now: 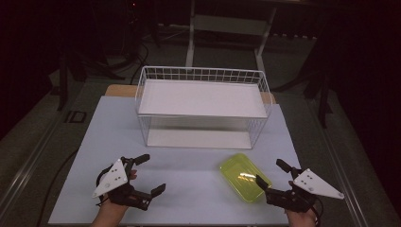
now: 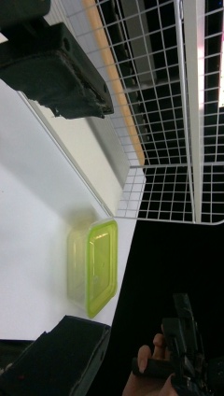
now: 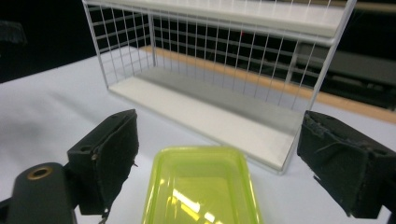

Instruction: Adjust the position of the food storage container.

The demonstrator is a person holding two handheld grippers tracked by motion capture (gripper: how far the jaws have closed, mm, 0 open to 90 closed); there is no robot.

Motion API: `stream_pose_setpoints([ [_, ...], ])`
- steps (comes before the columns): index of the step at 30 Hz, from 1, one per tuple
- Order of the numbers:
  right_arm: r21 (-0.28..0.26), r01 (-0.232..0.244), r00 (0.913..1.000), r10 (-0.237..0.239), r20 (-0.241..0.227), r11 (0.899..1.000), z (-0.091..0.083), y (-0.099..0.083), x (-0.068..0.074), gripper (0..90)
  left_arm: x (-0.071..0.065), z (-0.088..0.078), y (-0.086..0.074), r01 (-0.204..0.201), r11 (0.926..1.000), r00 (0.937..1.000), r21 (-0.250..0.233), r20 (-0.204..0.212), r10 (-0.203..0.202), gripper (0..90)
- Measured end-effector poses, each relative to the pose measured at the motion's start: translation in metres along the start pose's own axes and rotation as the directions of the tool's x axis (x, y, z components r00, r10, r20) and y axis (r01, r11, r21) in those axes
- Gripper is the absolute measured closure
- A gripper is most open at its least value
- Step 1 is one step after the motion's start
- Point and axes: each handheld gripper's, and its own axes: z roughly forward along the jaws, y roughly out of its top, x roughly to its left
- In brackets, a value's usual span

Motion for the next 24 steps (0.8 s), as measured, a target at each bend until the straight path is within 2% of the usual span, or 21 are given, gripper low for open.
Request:
stream_pose_setpoints([
  [1,0.037,0.002,1.0,-0.002,-0.007,0.999,0.004,0.004,0.001,12.9,0.001,-0.001,0.0,-0.001,1.0,1.0,0.0,-0.008,0.001,0.0],
  [3,0.036,0.001,0.9998,0.0,-0.022,0.999,0.004,0.005,0.001,12.9,0.001,-0.001,0.0,0.003,1.0,1.0,0.001,-0.006,-0.003,0.0],
  [5,0.023,-0.037,0.994,0.039,-0.102,0.999,0.004,0.01,0.001,14.1,0.0,-0.001,0.0,0.001,1.0,1.0,0.003,-0.004,-0.001,0.0],
  [7,0.038,-0.032,0.9929,0.036,-0.113,0.999,0.004,0.011,0.002,14.3,-0.001,0.0,0.0,-0.002,1.0,1.0,0.005,-0.002,0.002,0.0],
  [8,0.062,-0.009,0.9927,0.017,-0.119,0.998,0.004,0.011,0.003,18.8,-0.001,0.0,-0.001,-0.006,0.9999,1.0,0.01,-0.001,0.006,0.0],
  [9,0.072,0.005,0.9936,0.003,-0.113,0.997,0.002,0.008,0.003,23.3,-0.003,0.002,-0.002,-0.013,0.9997,0.9999,0.019,0.004,0.013,0.0],
  [10,0.072,0.005,0.9936,0.003,-0.113,0.997,0.002,0.008,0.003,23.3,-0.003,0.002,-0.002,-0.013,0.9997,0.9999,0.019,0.004,0.013,0.0],
  [11,0.089,-0.003,0.9925,0.014,-0.122,0.996,0.001,0.005,0.0,29.1,-0.004,0.003,-0.002,-0.021,0.9994,0.9998,0.028,0.007,0.021,0.0],
  [14,0.109,-0.01,0.9919,0.024,-0.125,0.994,0.0,0.0,-0.004,33.4,-0.006,0.005,-0.002,-0.028,0.999,0.9995,0.033,0.013,0.028,0.0],
  [16,0.132,-0.004,0.9904,0.022,-0.136,0.991,-0.002,-0.006,-0.009,41.2,-0.006,0.007,-0.003,-0.029,0.9988,0.9995,0.038,0.016,0.028,0.0],
  [18,0.143,0.014,0.9938,0.002,-0.112,0.99,-0.004,-0.012,-0.011,46.1,-0.006,0.008,-0.004,-0.027,0.9987,0.9995,0.043,0.019,0.026,0.0],
  [19,0.183,0.018,0.9946,0.001,-0.104,0.983,-0.005,-0.018,-0.016,52.6,-0.007,0.008,-0.004,-0.026,0.9986,0.9995,0.045,0.019,0.025,0.0],
  [20,0.183,0.018,0.9946,0.001,-0.104,0.983,-0.005,-0.018,-0.016,52.6,-0.007,0.008,-0.004,-0.026,0.9986,0.9995,0.045,0.019,0.025,0.0],
  [21,0.215,-0.01,0.9923,0.037,-0.118,0.977,-0.006,-0.024,-0.021,57.0,-0.007,0.008,-0.005,-0.023,0.9986,0.9995,0.048,0.021,0.022,0.0],
  [22,0.215,-0.01,0.9923,0.037,-0.118,0.977,-0.006,-0.024,-0.021,57.0,-0.007,0.009,-0.005,-0.024,0.9984,0.9995,0.052,0.022,0.023,0.0],
  [23,0.247,-0.009,0.9897,0.044,-0.136,0.969,-0.007,-0.029,-0.025,59.1,-0.007,0.009,-0.006,-0.017,0.9983,0.9996,0.055,0.023,0.016,0.0],
  [24,0.247,-0.009,0.9897,0.044,-0.136,0.969,-0.007,-0.029,-0.025,59.1,-0.007,0.009,-0.006,-0.017,0.9983,0.9996,0.055,0.023,0.016,0.0],
])
